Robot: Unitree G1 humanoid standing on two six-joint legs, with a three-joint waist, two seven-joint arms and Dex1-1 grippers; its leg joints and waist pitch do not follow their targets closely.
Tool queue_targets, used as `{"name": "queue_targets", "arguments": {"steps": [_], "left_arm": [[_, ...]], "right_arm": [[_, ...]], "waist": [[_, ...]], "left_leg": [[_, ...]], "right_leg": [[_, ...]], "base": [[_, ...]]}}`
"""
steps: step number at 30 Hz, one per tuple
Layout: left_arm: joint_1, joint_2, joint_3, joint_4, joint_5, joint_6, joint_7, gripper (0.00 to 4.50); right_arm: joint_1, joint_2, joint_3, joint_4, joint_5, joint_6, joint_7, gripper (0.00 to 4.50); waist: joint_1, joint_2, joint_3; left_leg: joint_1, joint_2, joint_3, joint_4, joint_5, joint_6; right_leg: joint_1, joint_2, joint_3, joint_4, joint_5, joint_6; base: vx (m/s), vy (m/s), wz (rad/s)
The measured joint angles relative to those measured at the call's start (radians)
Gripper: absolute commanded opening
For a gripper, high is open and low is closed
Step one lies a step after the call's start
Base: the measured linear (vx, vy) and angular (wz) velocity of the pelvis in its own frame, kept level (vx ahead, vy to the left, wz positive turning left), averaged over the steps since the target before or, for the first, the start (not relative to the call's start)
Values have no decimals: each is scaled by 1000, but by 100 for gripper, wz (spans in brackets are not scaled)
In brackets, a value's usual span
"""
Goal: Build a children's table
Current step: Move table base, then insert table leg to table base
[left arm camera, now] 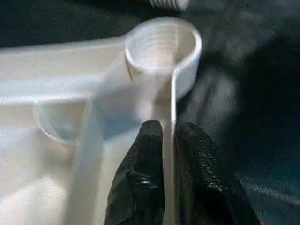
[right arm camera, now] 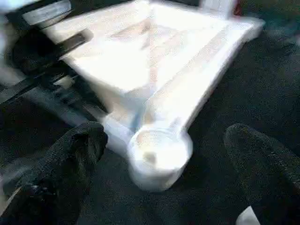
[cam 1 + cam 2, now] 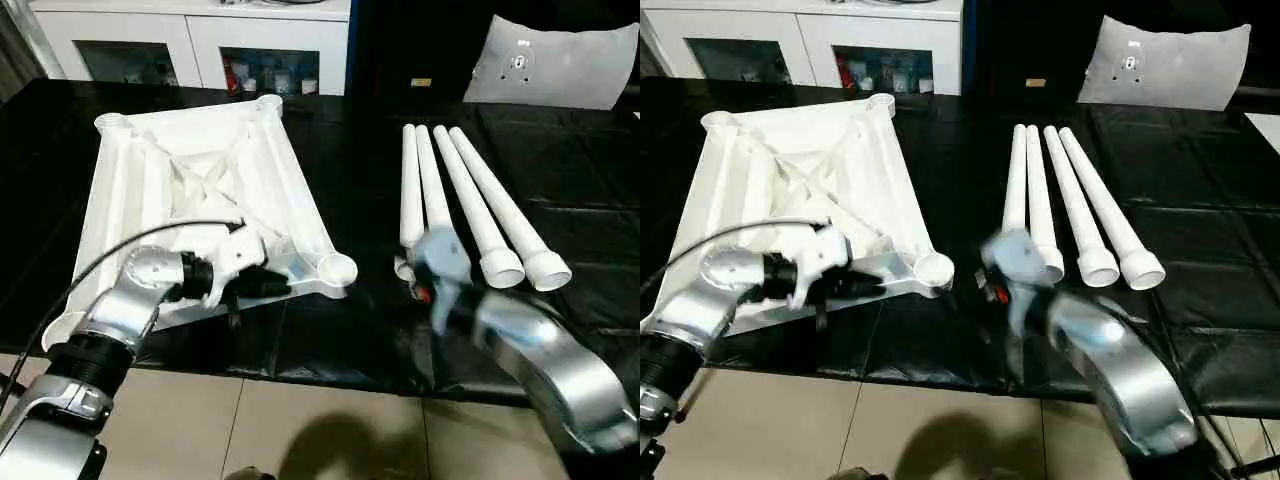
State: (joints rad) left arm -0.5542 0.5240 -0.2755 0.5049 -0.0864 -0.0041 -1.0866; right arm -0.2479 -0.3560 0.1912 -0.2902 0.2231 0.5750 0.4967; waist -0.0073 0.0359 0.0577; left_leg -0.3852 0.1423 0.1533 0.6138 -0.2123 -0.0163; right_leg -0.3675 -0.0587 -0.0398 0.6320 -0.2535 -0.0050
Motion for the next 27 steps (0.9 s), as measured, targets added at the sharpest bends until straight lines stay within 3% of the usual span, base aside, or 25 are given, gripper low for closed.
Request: {"name": "queue_targets", "arguments": {"steps": [5, 8, 12, 17, 20, 23, 27], "left_arm": [[37, -2, 99, -116, -80, 64, 42, 128], [93, -32, 154, -209, -116, 94, 116, 157], [160, -61, 208, -325, -124, 178, 238, 185], [201, -66, 226, -433, -134, 239, 289, 224], [244, -55, 219, -505, -133, 283, 295, 224], [294, -32, 194, -603, -131, 351, 295, 224], [312, -38, 183, -671, -136, 399, 319, 224]], "right_arm": [[-97, 69, -24, 82, -80, 30, -154, 450], [-128, 135, -71, 111, -75, 121, -236, 450], [-193, 188, -80, 174, -80, 182, -313, 450], [-265, 233, -106, 272, -86, 201, -375, 450], [-356, 246, -117, 422, -115, 213, -423, 450], [-484, 255, -162, 638, -131, 198, -482, 450], [-549, 252, -196, 755, -133, 141, -507, 450]], "waist": [[3, 2, 1], [10, 5, 3], [10, 8, 5], [11, 8, 6], [9, 5, 8], [10, -2, 13], [15, -7, 16]], "left_leg": [[1, 0, 1, 0, 1, -2], [0, 0, 1, 0, 1, -2], [0, 0, 1, -1, 1, -3], [1, 1, 1, -4, 1, -11], [1, 1, 2, -6, 2, -13], [0, 2, 3, -8, 6, -17], [-2, 3, 4, -12, 13, -12]], "right_leg": [[0, 0, 0, 0, 1, -2], [0, 0, 0, 0, 1, -2], [0, 0, 0, 0, 1, -2], [0, 0, 0, -1, 2, -2], [-1, 1, 0, 0, 2, -2], [-5, 1, 0, 1, 2, -2], [-8, 2, 0, 0, 2, -2]], "base": [[0, 0, 0], [0, 0, 0], [0, 0, 0], [0, 0, 0], [0, 0, 0], [0, 0, 0], [0, 0, 0]]}}
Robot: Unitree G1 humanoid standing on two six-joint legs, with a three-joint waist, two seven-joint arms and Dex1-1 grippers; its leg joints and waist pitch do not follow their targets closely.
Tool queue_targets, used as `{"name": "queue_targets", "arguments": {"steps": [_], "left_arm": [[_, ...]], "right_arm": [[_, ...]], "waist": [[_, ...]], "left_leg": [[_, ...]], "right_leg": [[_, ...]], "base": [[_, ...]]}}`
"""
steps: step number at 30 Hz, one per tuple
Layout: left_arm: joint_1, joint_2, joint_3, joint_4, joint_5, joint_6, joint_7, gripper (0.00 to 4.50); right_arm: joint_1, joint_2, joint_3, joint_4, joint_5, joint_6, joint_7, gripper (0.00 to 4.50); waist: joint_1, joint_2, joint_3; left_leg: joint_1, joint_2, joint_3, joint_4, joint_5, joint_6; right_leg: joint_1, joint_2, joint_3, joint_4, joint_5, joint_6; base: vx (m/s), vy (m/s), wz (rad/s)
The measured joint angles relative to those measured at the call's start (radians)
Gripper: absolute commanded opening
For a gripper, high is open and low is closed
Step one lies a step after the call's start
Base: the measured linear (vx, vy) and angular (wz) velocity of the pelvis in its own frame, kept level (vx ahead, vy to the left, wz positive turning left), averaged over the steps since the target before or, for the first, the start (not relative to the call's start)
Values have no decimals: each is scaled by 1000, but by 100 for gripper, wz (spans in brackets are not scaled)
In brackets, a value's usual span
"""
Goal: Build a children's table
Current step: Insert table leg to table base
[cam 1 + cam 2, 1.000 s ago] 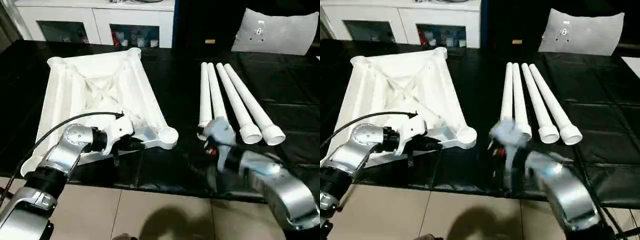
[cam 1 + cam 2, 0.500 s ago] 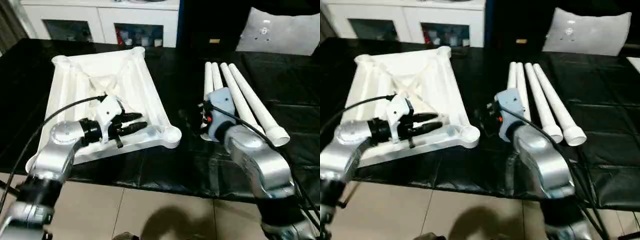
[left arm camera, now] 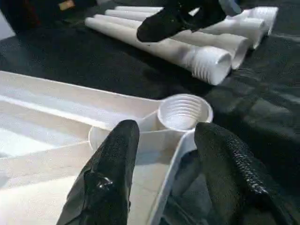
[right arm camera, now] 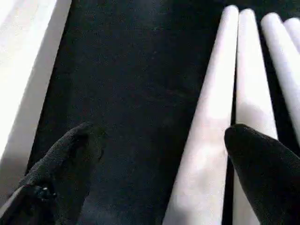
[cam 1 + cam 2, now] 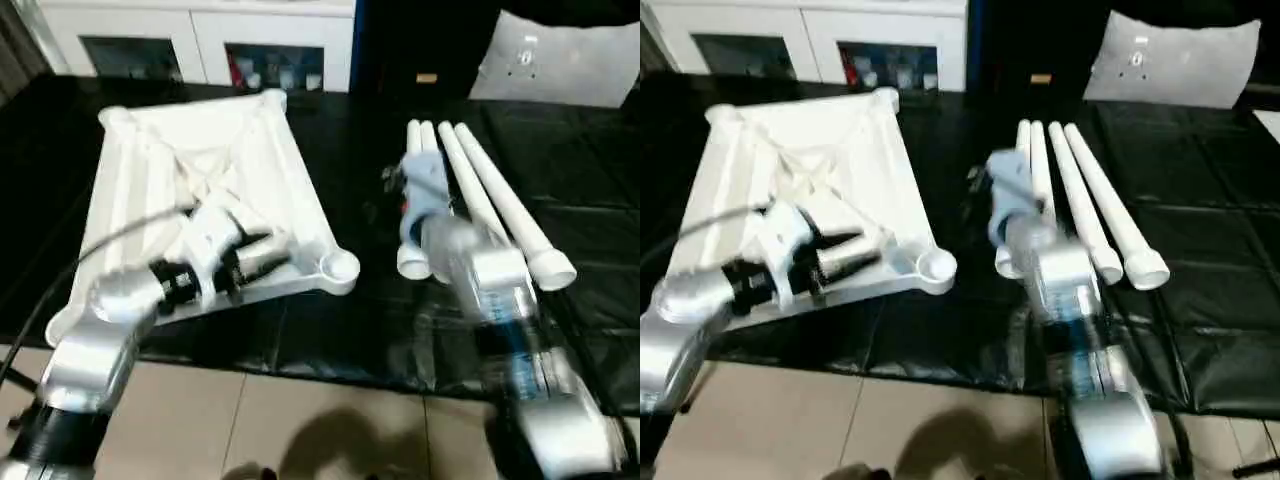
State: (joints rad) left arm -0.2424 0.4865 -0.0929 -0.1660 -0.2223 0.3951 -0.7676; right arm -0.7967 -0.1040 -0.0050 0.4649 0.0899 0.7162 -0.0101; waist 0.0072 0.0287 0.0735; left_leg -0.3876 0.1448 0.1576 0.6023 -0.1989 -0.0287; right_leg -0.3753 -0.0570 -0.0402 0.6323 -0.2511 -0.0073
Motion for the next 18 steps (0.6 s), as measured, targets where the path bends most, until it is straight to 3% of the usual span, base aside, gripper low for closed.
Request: {"name": "queue_targets", "arguments": {"steps": [5, 18], "left_arm": [[1, -27, 9, -27, -8, 23, 48, 224], [29, 4, -4, -105, -4, 104, 52, 224]], "right_arm": [[-12, 9, -10, 87, 5, -66, 9, 450], [-224, 14, -79, 517, 7, -144, -24, 450]], "waist": [[-3, 1, 1], [-5, 4, 3]], "left_leg": [[-4, 0, 2, 0, 0, 1], [-5, 2, 3, -1, 0, 3]], "right_leg": [[-5, 0, 1, 1, 0, 0], [-7, 1, 1, 2, 2, -1]], "base": [[0, 0, 0], [0, 0, 0]]}}
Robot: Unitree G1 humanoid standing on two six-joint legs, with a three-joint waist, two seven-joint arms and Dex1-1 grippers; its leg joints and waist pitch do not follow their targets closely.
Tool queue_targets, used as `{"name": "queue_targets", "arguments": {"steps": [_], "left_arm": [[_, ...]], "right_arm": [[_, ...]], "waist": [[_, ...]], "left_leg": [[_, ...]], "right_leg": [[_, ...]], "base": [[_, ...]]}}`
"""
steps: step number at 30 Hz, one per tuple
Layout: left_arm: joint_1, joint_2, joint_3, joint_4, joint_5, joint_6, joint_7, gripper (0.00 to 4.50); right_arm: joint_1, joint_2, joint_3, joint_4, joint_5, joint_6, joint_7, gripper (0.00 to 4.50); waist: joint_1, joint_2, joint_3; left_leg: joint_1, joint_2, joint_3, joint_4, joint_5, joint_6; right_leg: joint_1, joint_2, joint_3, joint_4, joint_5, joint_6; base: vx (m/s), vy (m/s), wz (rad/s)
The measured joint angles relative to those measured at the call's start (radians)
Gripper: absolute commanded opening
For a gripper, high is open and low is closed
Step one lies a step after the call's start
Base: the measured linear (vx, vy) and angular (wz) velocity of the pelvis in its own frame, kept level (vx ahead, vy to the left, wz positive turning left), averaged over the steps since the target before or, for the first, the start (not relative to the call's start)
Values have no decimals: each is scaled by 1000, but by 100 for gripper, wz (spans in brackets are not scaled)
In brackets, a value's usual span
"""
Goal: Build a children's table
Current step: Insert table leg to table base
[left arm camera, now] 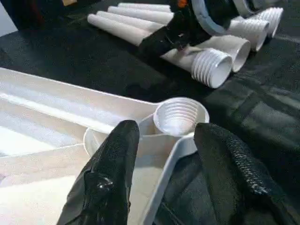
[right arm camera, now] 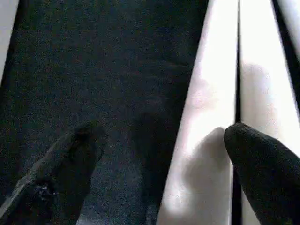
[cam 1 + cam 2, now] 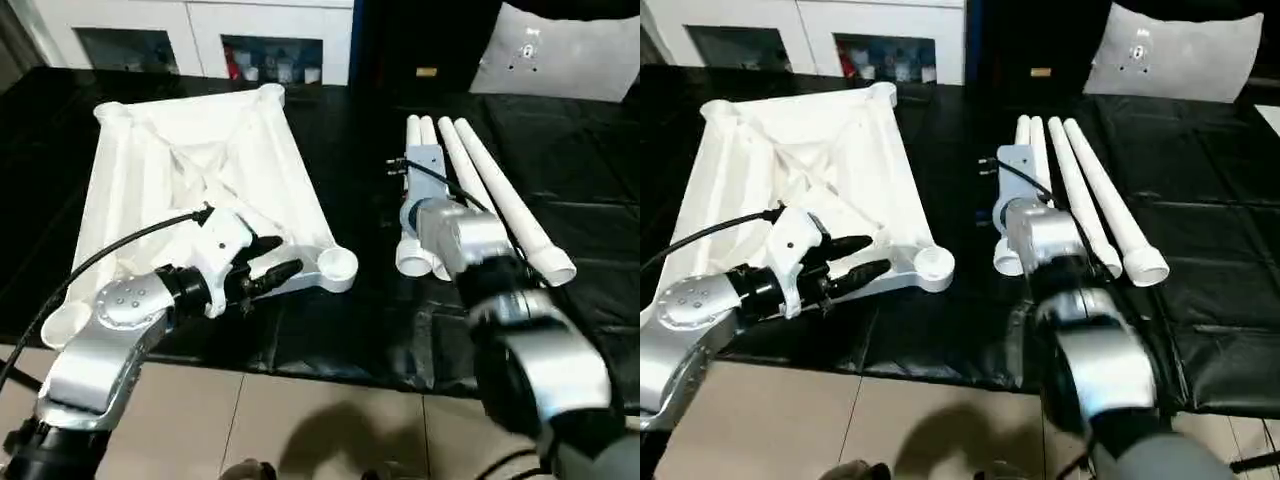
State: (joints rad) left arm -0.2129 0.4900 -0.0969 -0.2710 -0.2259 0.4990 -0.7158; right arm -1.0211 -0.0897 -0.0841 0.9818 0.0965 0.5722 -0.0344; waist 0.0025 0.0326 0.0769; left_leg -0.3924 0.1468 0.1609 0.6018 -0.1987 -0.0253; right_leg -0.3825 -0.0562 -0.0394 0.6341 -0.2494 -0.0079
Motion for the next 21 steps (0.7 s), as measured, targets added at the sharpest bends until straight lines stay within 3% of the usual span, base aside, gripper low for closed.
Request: {"name": "queue_targets", "arguments": {"steps": [21], "left_arm": [[3, 6, -8, -12, -30, 63, -15, 224]], "right_arm": [[-84, -6, -56, 156, 10, -64, -30, 450]], "waist": [[1, 1, 1]], "left_leg": [[0, 3, 5, 2, 1, 1]], "right_leg": [[-1, 0, 0, 4, 1, -1]], "base": [[0, 0, 0]]}}
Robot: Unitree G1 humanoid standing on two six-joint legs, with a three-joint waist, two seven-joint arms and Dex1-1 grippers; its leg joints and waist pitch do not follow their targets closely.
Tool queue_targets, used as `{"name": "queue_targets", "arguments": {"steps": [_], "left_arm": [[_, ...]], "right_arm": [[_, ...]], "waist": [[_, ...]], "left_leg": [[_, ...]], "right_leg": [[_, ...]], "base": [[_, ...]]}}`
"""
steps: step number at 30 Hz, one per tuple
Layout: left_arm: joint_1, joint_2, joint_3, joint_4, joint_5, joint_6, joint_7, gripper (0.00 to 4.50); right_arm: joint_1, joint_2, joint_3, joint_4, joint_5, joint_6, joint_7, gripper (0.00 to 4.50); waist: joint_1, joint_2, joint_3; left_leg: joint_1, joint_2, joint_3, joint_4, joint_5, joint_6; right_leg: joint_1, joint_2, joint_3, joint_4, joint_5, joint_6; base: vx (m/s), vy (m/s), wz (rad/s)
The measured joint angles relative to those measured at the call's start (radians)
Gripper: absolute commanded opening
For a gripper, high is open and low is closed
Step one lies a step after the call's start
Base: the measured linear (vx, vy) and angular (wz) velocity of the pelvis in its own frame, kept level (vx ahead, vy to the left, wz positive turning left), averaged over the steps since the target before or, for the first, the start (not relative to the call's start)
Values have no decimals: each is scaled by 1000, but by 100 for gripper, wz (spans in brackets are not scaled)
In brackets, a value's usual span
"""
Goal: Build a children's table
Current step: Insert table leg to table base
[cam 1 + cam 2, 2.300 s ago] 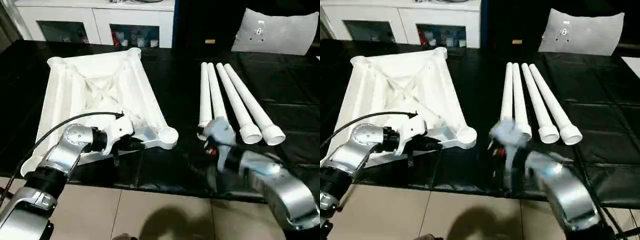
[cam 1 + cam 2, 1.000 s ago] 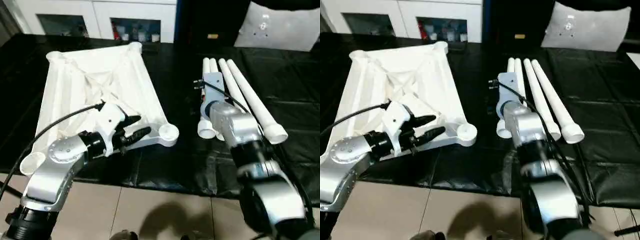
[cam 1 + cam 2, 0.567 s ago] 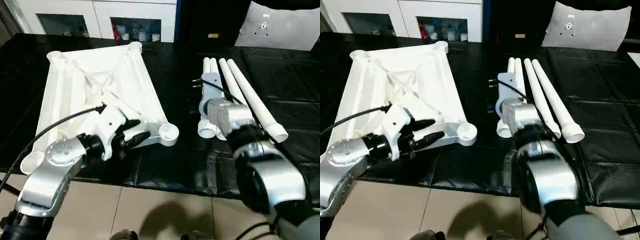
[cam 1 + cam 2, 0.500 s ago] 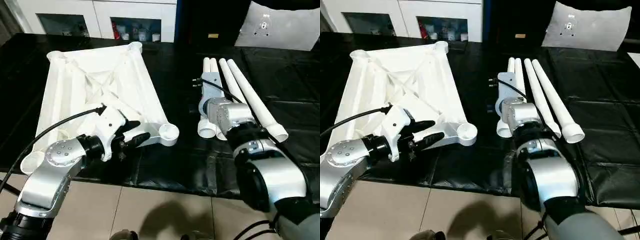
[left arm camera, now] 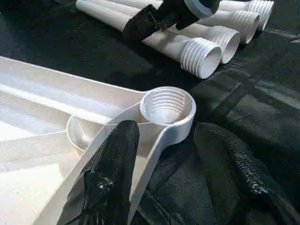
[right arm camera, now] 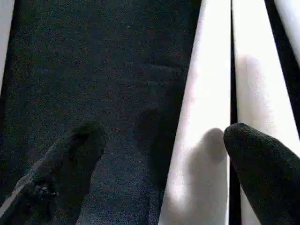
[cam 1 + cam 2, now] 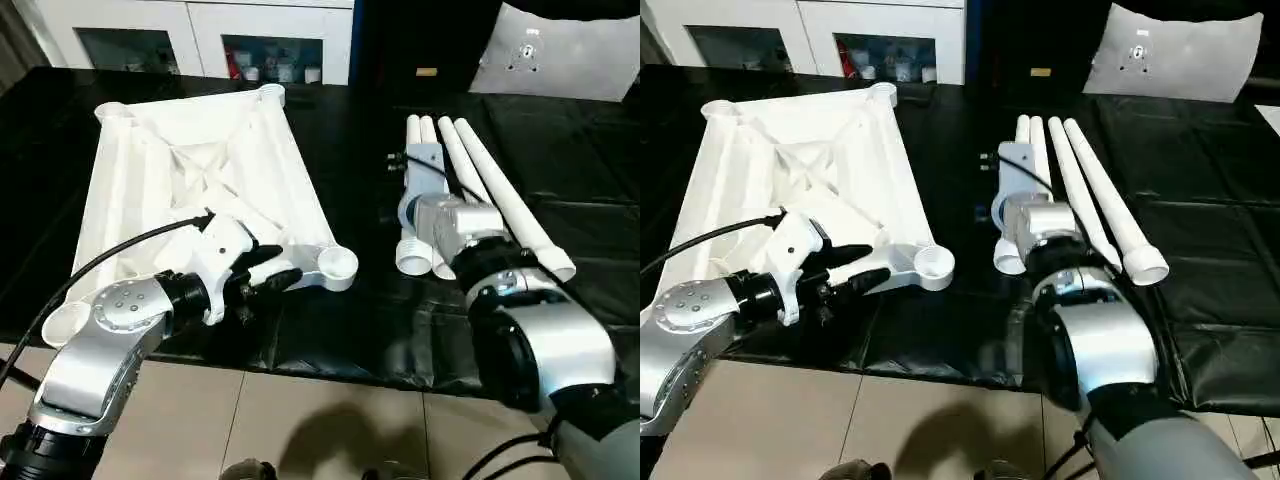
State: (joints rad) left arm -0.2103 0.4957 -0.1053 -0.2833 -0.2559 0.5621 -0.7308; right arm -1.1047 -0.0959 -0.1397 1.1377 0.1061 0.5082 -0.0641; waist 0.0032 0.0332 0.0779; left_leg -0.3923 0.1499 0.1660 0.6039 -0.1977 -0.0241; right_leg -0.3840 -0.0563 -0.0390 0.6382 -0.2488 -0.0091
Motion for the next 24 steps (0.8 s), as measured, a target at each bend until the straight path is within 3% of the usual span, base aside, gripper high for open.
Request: {"name": "queue_targets", "arguments": {"steps": [5, 11, 13, 18, 24], "left_arm": [[-1, -6, 0, -9, -45, 51, -9, 266], [-5, -1, -3, -9, -40, 48, -9, 302], [-6, 6, -12, -9, -32, 47, -7, 336], [-12, 6, -21, -9, -25, 47, -4, 346], [-16, 5, -29, -9, -24, 45, -3, 351]], "right_arm": [[1, 0, -12, 16, 3, 1, -12, 450], [1, 0, -29, 45, 10, 23, 9, 450], [0, 2, -30, 52, 15, 37, 25, 450], [-2, 4, -37, 52, 20, 54, 51, 450], [-2, 6, -38, 52, 20, 62, 87, 395]], "waist": [[0, 0, 0], [-1, 0, 0], [-1, 1, 0], [0, 1, 0], [0, 1, 0]], "left_leg": [[0, 1, 2, 1, 0, 0], [0, 2, 3, 2, 0, 0], [0, 2, 3, 2, 0, 0], [0, 3, 4, 4, 0, 0], [0, 4, 4, 5, 0, -1]], "right_leg": [[-1, 0, 0, 1, 0, 0], [-1, 0, 0, 2, 0, 0], [-1, 0, 0, 3, 0, 0], [-1, 0, 0, 4, 0, 0], [-1, 0, 0, 6, 0, 0]], "base": [[0, 0, 0], [0, 0, 0], [0, 0, 0], [0, 0, 0], [0, 0, 0]]}}
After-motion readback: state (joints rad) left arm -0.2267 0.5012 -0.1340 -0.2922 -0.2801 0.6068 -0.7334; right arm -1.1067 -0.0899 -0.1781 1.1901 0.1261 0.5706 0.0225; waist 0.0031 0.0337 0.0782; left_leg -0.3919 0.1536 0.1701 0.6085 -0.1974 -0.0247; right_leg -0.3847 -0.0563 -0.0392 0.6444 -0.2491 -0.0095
